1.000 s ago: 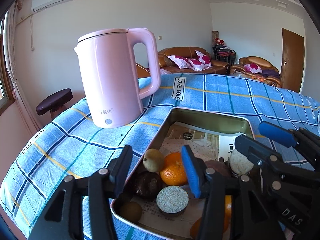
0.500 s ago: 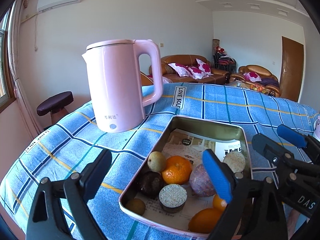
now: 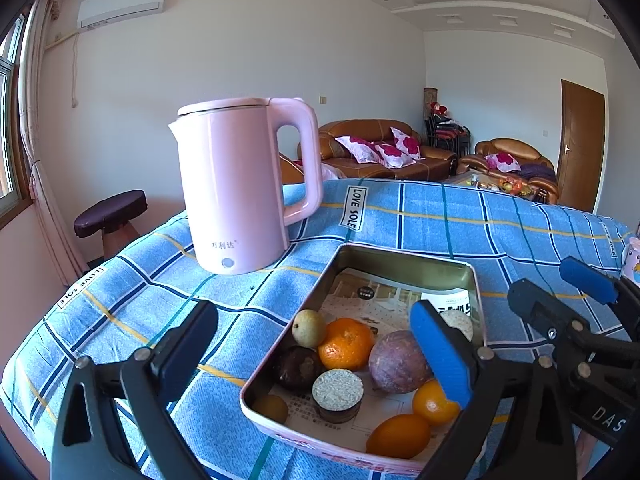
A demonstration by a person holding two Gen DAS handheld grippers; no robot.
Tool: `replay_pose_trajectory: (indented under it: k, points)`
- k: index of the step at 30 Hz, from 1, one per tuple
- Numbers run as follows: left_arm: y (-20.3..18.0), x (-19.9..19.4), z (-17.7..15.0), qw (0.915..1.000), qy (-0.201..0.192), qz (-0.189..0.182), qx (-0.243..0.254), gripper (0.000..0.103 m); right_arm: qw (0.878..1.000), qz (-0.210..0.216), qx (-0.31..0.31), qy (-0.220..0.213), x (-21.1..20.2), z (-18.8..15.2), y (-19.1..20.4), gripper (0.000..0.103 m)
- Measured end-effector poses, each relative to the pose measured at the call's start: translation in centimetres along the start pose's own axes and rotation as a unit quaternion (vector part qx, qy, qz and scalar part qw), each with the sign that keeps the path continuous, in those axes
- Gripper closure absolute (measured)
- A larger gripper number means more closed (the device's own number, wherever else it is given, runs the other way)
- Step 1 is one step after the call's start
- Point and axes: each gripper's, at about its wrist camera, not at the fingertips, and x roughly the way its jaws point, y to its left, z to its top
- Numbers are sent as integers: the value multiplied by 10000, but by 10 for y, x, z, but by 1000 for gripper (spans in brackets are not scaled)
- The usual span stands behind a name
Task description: Organize fruits
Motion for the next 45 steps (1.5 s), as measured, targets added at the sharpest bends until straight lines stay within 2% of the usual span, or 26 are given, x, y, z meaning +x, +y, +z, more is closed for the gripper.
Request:
replay_pose_trajectory:
  k: [45]
  points:
    - [-6, -5, 0, 9999, -61, -108, 23, 0, 9999, -86, 32, -115, -10, 0, -7, 22]
